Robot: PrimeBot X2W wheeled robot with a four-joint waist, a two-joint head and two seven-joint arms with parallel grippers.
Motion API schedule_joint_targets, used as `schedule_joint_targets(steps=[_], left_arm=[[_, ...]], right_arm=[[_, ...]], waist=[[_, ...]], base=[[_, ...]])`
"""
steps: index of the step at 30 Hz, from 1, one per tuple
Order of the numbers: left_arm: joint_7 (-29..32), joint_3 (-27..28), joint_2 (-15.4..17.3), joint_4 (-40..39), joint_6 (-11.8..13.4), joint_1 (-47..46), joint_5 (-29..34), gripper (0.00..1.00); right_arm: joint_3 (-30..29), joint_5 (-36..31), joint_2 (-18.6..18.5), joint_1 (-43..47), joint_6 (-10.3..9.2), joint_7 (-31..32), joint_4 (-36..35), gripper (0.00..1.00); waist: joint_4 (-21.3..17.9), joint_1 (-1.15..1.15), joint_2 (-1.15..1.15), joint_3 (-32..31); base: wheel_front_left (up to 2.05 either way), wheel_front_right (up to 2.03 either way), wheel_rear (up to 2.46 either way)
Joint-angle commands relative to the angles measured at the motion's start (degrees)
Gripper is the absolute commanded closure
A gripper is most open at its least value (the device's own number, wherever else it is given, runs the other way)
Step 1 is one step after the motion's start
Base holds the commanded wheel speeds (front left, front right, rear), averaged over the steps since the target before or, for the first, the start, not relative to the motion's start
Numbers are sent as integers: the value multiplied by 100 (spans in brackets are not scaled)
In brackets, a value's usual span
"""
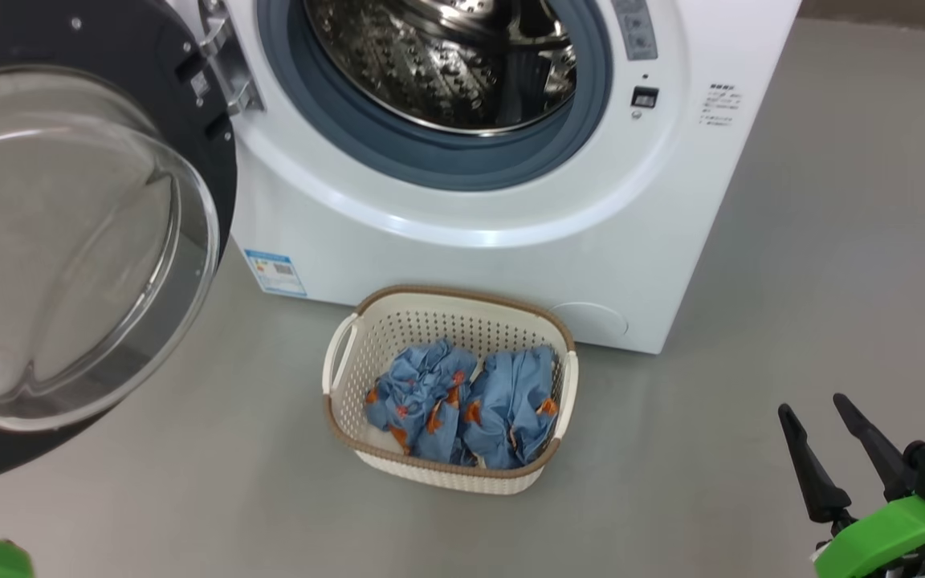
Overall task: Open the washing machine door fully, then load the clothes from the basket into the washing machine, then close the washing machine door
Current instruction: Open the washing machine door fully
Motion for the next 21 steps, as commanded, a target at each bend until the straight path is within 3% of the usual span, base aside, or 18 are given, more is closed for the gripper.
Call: schedule_joint_targets(steps=[1,2,3,9,21], left_arm=[[-37,70,101,-333,-43,149,109,52],[-37,5,34,-415,-61,252,126,20],[-37,-72,-24,-489,-76,345,110,0],[-37,-694,-143,-773,-102,852,-116,0],[-37,-1882,281,-1301,-105,1234,-556,0]], right_arm=[[83,15,-83,86,16,-69,-110,0],[75,19,-72,107,16,-69,-114,0],[70,22,-61,125,16,-69,-116,0],[34,25,6,228,16,-69,-124,0],[-71,11,15,252,16,-69,-165,0]], waist=[[-108,0,0,-167],[-143,0,0,-194],[-184,0,0,-223],[-507,0,0,-339],[-1229,0,0,-309]], base=[[0,0,0],[0,0,0],[0,0,0],[0,0,0],[0,0,0]])
